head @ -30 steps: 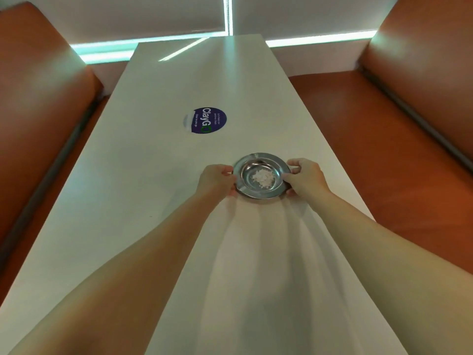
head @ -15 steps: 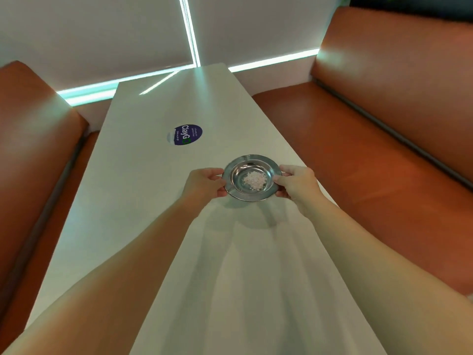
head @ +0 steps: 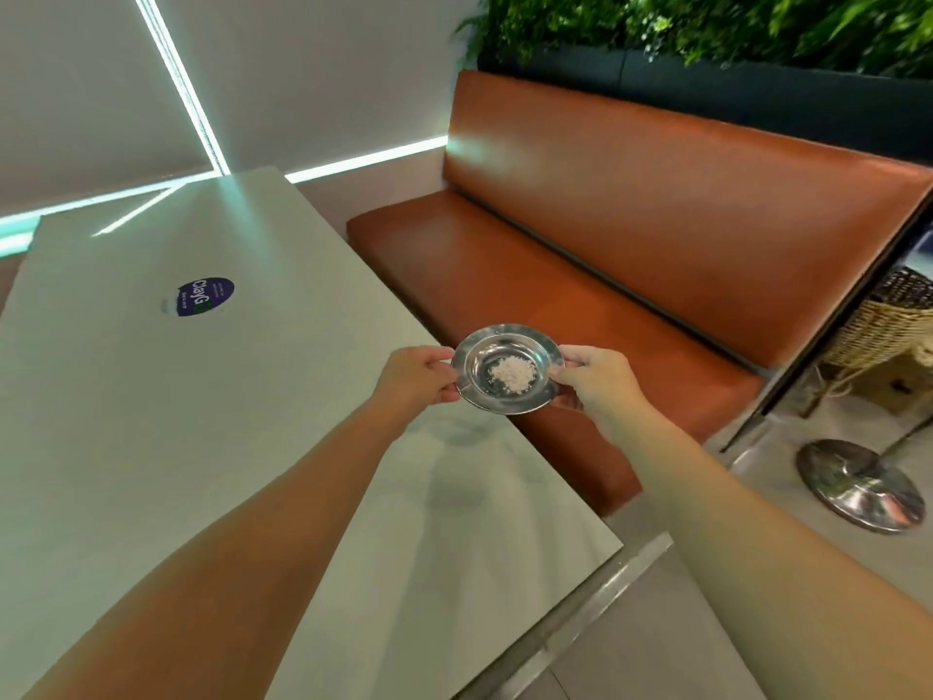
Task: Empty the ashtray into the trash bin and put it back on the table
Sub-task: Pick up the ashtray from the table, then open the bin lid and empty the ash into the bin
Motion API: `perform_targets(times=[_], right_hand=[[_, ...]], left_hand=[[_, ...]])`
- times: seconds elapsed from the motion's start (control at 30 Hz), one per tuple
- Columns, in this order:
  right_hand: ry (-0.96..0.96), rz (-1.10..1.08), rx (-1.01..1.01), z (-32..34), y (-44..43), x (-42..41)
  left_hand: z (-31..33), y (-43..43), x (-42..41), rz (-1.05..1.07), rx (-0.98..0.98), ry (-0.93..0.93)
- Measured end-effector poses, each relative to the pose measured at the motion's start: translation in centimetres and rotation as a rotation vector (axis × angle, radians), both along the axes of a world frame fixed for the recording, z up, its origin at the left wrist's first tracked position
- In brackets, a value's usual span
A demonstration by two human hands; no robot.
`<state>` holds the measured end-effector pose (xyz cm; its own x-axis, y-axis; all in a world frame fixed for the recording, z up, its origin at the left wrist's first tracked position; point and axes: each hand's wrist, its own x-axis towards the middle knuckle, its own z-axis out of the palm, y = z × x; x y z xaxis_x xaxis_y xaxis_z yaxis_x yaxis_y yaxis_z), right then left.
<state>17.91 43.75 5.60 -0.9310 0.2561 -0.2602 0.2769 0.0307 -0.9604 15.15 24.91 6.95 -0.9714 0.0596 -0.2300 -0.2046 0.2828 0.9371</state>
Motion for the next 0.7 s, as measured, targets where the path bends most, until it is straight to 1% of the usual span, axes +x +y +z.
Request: perform_targets(times=[0.1,0.27,0.4,0.5,0.7], right_hand=[[-0.016,-0.04,-0.02,0.2,4.2,0.9],[-0.051,-0.016,-0.046,-1.0,11.4,2.7],[-0.109,0.034,-0.028,-3.3,16.8,4.2],[-0.141,0.079,-0.022,-5.1,19.7,5.1],[-0.214,0.128,-0.135,-10.1,22.6,6.3]], left_hand=[[0.3,4.5,1.1,-0.025,-0.037,0.017],[-0.6,11.8,3.2,0.009,-0.04,0.018],[-3.2,17.4,5.2,0.06,-0.056,-0.033],[-5.3,20.1,6.5,0.099,-0.043,-0.056],[-10.0,23.3,8.5,0.215,-0.042,-0.092]])
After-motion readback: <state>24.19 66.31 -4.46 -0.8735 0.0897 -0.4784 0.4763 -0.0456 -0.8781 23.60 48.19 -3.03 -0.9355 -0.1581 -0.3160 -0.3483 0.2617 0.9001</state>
